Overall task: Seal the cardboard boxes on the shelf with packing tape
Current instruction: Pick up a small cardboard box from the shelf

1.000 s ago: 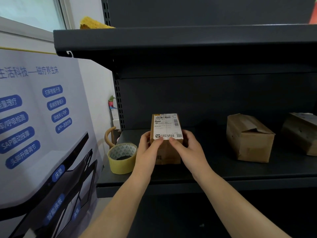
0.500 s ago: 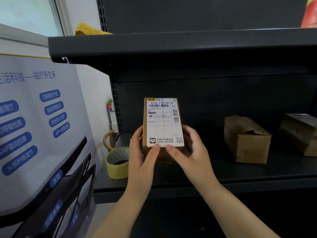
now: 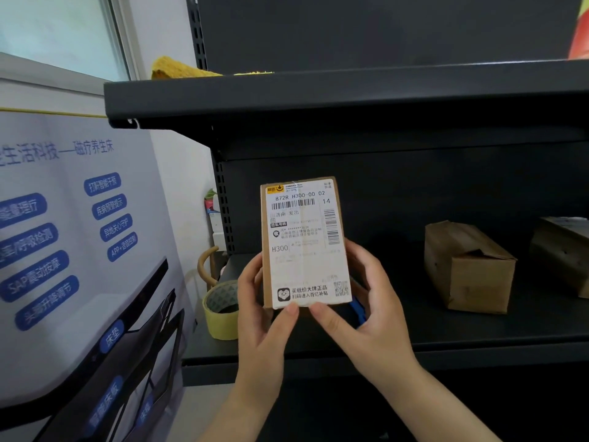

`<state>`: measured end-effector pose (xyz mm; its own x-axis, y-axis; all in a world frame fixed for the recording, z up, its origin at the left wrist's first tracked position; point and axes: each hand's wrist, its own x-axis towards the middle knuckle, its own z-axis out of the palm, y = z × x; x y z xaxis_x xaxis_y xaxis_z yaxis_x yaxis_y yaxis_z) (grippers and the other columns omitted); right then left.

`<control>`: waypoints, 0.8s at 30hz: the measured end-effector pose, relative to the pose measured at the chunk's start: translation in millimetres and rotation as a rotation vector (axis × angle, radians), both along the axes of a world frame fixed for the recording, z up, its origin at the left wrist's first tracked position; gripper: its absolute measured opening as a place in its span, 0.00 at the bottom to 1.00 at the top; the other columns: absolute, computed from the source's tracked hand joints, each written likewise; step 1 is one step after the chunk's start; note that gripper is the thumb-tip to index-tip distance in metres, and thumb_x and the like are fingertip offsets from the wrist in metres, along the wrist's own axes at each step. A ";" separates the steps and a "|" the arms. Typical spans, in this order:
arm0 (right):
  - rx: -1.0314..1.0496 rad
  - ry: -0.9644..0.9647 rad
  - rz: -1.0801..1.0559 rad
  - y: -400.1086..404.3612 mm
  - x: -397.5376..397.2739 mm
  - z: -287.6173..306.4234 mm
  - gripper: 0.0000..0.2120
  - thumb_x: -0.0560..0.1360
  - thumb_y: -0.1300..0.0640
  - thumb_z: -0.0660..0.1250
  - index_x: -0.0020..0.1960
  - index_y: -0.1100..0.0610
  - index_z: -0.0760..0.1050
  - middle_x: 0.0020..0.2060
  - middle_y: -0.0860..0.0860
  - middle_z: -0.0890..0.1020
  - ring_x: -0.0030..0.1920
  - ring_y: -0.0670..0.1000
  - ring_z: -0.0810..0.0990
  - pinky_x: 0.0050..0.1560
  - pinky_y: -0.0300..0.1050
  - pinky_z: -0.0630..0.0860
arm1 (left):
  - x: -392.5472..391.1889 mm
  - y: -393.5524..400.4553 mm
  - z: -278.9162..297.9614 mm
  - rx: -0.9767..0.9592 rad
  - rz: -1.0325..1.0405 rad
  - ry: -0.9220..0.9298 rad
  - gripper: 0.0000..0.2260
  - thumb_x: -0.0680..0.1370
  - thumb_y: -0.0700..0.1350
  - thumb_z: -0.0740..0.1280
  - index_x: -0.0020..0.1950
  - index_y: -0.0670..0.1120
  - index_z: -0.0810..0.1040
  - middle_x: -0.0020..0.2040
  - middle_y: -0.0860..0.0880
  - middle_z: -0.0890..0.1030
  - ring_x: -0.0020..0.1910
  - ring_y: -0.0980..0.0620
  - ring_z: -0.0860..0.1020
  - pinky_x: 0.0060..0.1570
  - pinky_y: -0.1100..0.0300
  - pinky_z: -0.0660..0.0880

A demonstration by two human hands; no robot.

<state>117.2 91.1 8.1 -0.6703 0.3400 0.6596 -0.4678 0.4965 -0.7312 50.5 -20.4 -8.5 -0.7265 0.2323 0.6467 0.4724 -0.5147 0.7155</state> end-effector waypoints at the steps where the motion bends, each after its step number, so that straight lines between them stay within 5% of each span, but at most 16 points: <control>1: 0.013 0.007 -0.012 -0.3 -0.3 0.0 0.34 0.64 0.42 0.70 0.67 0.40 0.61 0.62 0.33 0.71 0.65 0.36 0.68 0.57 0.26 0.68 | 0.0 -0.6 0.3 0.008 -0.021 -0.009 0.29 0.66 0.52 0.71 0.65 0.54 0.65 0.60 0.60 0.77 0.64 0.56 0.73 0.53 0.63 0.75; 5: 0.128 0.039 -0.058 -2.3 -1.3 -2.3 0.33 0.67 0.42 0.69 0.69 0.45 0.62 0.66 0.38 0.68 0.68 0.41 0.66 0.63 0.36 0.69 | -0.9 0.9 3.5 0.088 -0.130 -0.214 0.34 0.61 0.64 0.73 0.63 0.55 0.69 0.60 0.55 0.79 0.62 0.53 0.76 0.55 0.55 0.77; 10: 0.399 0.099 -0.083 -8.7 -3.5 -4.5 0.26 0.70 0.46 0.66 0.66 0.45 0.65 0.69 0.38 0.65 0.72 0.42 0.60 0.70 0.34 0.56 | -4.2 1.1 3.0 0.281 -0.437 -0.629 0.23 0.73 0.57 0.61 0.64 0.47 0.74 0.58 0.41 0.80 0.57 0.42 0.79 0.54 0.44 0.74; 13: 0.490 0.177 -0.065 -11.0 -5.7 -8.2 0.20 0.72 0.51 0.67 0.63 0.49 0.70 0.68 0.39 0.67 0.72 0.44 0.61 0.72 0.45 0.58 | -5.0 -0.6 -0.7 0.410 -0.556 -0.827 0.23 0.72 0.57 0.58 0.59 0.44 0.78 0.53 0.39 0.83 0.50 0.40 0.81 0.51 0.43 0.75; 16: 0.562 0.229 -0.054 -10.9 -6.4 -11.7 0.16 0.71 0.54 0.68 0.58 0.52 0.74 0.65 0.45 0.72 0.71 0.47 0.64 0.71 0.53 0.60 | -1.9 -1.2 -1.0 0.454 -0.597 -0.864 0.24 0.69 0.57 0.60 0.54 0.42 0.80 0.48 0.39 0.84 0.42 0.42 0.84 0.37 0.48 0.80; 19: 0.610 0.244 -0.067 -10.3 -6.7 -13.6 0.14 0.71 0.55 0.68 0.57 0.52 0.75 0.64 0.47 0.74 0.71 0.48 0.65 0.71 0.54 0.61 | -2.5 -1.9 -3.5 0.458 -0.587 -0.840 0.24 0.68 0.58 0.60 0.47 0.42 0.84 0.46 0.39 0.84 0.40 0.42 0.84 0.34 0.50 0.80; 24: 0.542 0.292 -0.102 -9.4 -6.0 -12.8 0.17 0.73 0.54 0.66 0.61 0.53 0.73 0.65 0.47 0.71 0.70 0.48 0.66 0.70 0.47 0.64 | -11.2 -6.5 0.2 0.324 -0.452 -0.621 0.26 0.70 0.59 0.61 0.62 0.45 0.75 0.54 0.41 0.82 0.49 0.44 0.82 0.42 0.51 0.80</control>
<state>111.1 81.7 -4.7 -0.4184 -0.0419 0.9073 -0.5410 0.8139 -0.2119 39.3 -26.9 -8.2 -0.8545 0.4586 0.2439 -0.2613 -0.7853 0.5613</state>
